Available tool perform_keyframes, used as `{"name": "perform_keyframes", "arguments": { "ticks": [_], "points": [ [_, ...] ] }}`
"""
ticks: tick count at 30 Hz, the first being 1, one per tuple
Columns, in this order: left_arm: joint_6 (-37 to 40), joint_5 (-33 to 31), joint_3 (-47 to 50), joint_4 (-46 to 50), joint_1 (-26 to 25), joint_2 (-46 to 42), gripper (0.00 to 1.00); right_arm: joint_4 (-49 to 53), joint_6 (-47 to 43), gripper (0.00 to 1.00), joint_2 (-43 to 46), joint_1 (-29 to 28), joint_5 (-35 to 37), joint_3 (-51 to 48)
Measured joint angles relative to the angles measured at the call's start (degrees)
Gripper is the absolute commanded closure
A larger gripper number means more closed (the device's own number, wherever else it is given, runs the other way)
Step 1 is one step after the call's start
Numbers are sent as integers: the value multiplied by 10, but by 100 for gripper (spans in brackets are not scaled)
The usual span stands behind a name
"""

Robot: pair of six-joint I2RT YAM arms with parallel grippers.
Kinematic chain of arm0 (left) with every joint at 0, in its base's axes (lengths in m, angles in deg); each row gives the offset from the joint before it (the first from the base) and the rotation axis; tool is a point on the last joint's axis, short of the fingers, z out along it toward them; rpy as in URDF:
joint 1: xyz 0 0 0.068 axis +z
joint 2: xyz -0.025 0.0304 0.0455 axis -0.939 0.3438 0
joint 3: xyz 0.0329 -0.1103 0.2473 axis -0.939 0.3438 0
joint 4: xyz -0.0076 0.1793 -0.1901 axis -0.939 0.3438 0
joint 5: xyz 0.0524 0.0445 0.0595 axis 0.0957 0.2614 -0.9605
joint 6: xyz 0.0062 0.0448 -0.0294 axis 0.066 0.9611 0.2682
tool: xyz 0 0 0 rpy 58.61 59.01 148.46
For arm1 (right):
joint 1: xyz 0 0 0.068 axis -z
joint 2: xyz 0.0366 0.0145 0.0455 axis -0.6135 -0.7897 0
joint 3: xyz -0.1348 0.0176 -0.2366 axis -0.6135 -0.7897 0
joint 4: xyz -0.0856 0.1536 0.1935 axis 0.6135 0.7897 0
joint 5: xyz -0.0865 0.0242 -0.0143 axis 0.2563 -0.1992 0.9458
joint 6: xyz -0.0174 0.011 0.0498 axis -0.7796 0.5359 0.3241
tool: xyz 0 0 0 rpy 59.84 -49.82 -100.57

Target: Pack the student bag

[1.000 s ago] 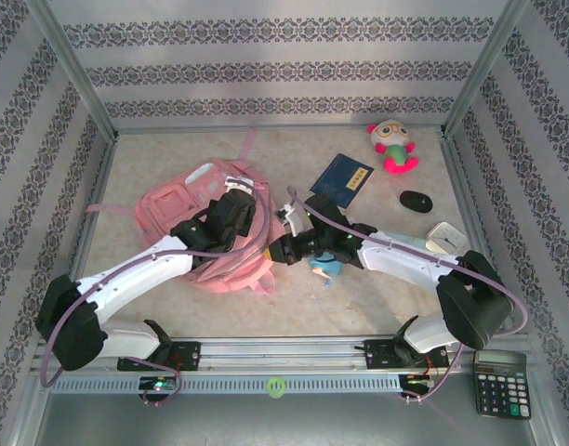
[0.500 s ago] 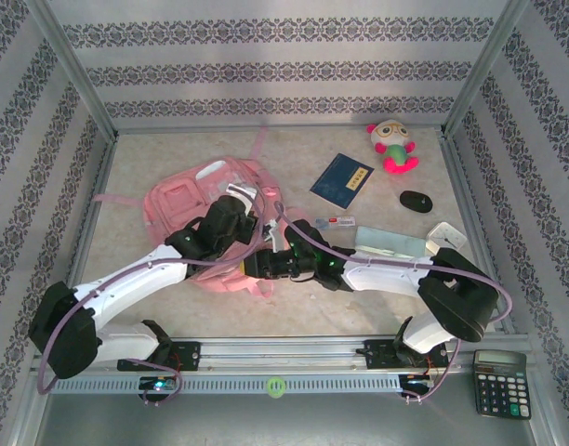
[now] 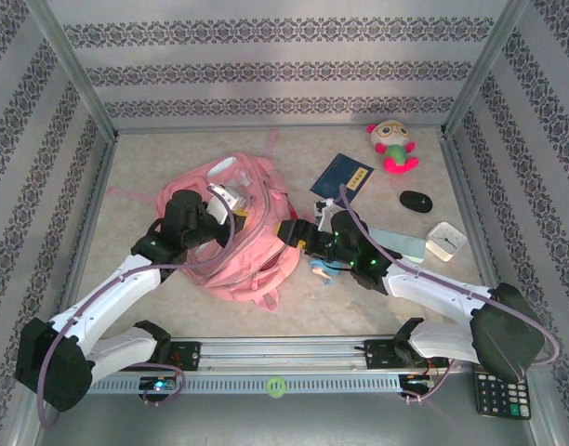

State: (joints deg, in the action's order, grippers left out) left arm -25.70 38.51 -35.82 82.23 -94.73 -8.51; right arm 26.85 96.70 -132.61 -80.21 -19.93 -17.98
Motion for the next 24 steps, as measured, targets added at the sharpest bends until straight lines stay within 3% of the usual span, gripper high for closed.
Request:
{"name": "perform_keyframes", "arguments": {
  "ticks": [7,8,10,13,16,20,24],
  "points": [
    [15,93,0,0,35,0,100,-13,33,21,-88,-16,-6,50],
    [17,96,0,1,40,0,100,-21,40,26,-100,-19,-6,57],
    [22,95,-2,5,47,5,100,-35,49,49,-117,-25,-4,70],
    [40,72,-29,37,48,27,99,-54,65,71,-136,-41,24,91],
    [50,48,-76,87,48,49,77,-77,78,90,-141,-59,75,96],
    [28,28,-130,133,48,45,31,-105,89,97,-155,-74,124,100],
    [-36,6,-138,197,48,-13,31,-115,90,100,-177,-85,166,116]
  ]
}}
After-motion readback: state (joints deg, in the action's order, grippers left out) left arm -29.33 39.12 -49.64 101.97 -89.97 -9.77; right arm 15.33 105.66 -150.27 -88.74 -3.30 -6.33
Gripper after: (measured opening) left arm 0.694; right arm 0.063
